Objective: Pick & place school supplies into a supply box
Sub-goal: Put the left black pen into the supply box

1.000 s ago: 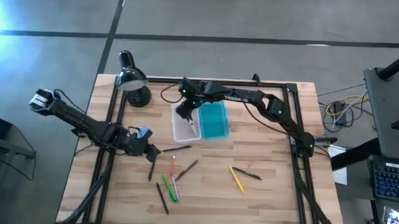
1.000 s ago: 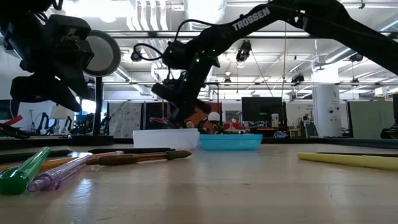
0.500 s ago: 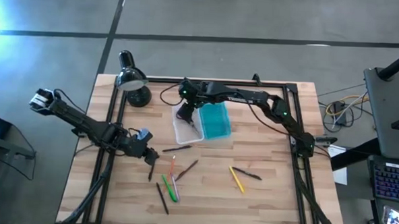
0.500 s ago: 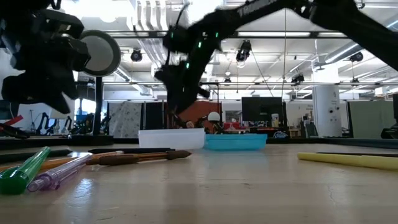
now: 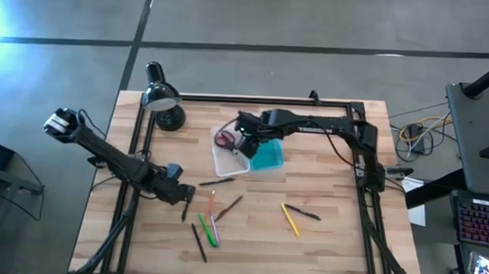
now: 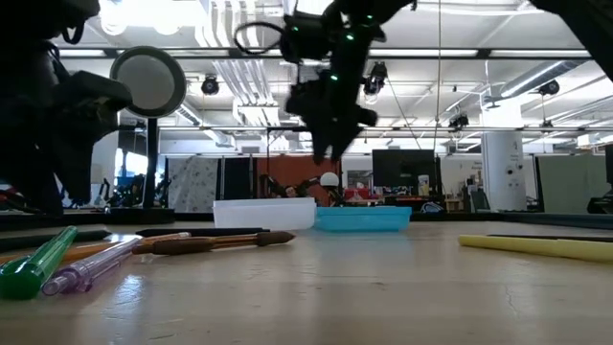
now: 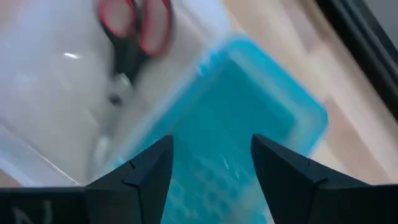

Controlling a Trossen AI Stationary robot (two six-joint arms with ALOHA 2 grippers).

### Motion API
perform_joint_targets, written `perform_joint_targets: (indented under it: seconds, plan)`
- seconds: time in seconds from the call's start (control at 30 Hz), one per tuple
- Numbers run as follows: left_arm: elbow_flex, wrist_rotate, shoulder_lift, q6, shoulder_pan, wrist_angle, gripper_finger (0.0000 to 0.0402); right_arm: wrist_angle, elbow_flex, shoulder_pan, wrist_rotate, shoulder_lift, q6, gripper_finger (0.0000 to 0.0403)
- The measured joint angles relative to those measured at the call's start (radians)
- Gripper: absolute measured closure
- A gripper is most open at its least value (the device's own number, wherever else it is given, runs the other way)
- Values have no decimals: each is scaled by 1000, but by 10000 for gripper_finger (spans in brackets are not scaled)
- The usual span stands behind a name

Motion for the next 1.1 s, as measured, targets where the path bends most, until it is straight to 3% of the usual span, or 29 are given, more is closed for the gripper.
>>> perform_joint_targets:
  seconds: [0.27, 0.47, 0.67, 0.83, 1.1]
  plan:
    - [97, 8, 210, 14, 0, -25, 250, 126, -328, 0, 6, -208, 130, 179]
    - [149, 23, 327, 36, 4, -51, 253, 174, -476, -2, 58, -331, 187, 179]
    - [208, 37, 398, 38, 22, -148, 306, 169, -594, -2, 108, -441, 214, 179]
    - [199, 63, 429, 38, 52, -138, 381, 166, -695, -14, 136, -536, 224, 179]
    - [192, 91, 317, 6, 121, -99, 392, 180, -853, -95, 137, -748, 268, 179]
